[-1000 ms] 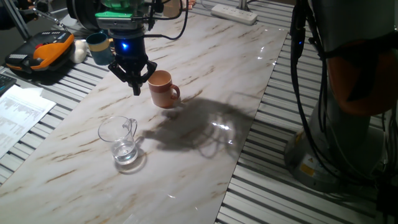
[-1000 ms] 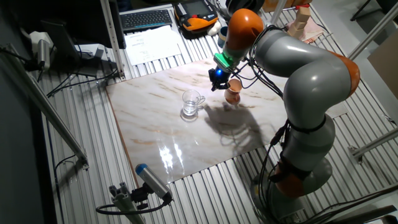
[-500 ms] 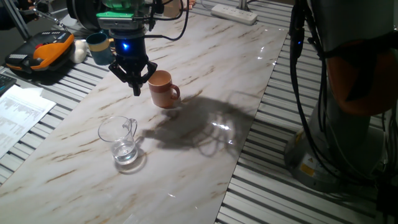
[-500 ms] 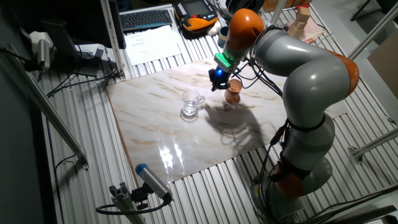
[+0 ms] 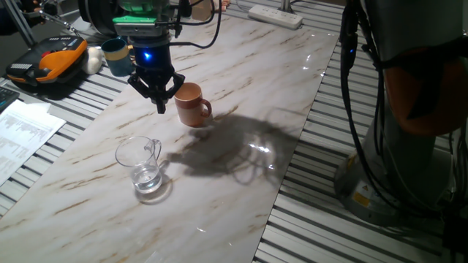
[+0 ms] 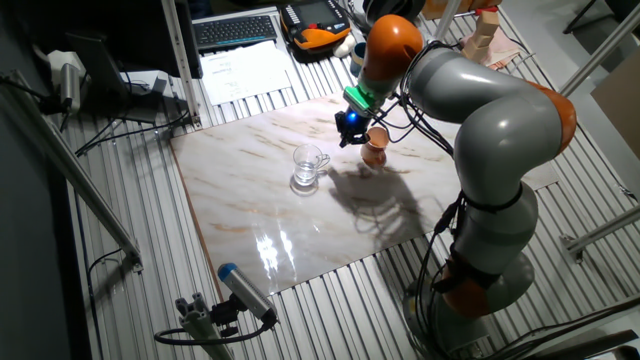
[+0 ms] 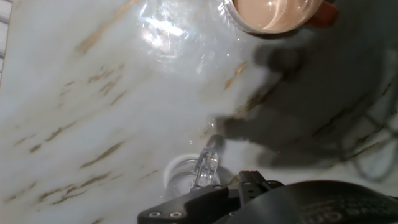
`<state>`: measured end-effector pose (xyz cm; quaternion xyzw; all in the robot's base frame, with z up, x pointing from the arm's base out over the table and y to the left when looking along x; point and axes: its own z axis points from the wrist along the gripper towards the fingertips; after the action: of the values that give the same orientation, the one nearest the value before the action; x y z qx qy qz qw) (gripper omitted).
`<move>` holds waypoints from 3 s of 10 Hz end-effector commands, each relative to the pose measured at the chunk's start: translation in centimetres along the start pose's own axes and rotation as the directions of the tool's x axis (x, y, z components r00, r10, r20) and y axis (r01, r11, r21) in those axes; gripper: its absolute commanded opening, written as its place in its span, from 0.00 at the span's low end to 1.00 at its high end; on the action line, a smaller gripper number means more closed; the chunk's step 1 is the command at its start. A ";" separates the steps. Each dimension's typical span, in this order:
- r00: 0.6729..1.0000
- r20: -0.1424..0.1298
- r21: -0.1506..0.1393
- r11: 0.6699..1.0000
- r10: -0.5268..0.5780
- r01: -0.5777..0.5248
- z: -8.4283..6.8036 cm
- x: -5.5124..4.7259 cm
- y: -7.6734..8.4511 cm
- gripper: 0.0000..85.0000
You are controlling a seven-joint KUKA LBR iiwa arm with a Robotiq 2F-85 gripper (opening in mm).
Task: Pour the water from one cup into another empty cup
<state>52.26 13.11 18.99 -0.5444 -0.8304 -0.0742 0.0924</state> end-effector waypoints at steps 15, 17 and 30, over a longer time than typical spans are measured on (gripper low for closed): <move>0.999 -0.023 0.008 1.000 -0.025 0.025 -0.4 -0.5 0.2 0.00; 1.000 0.003 0.016 1.000 -0.005 0.005 -0.4 -0.5 0.2 0.00; 0.981 -0.188 -0.136 0.991 -0.043 0.017 -0.4 -0.5 0.2 0.00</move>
<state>52.68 12.65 19.26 -0.5289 -0.8182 -0.1832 0.1315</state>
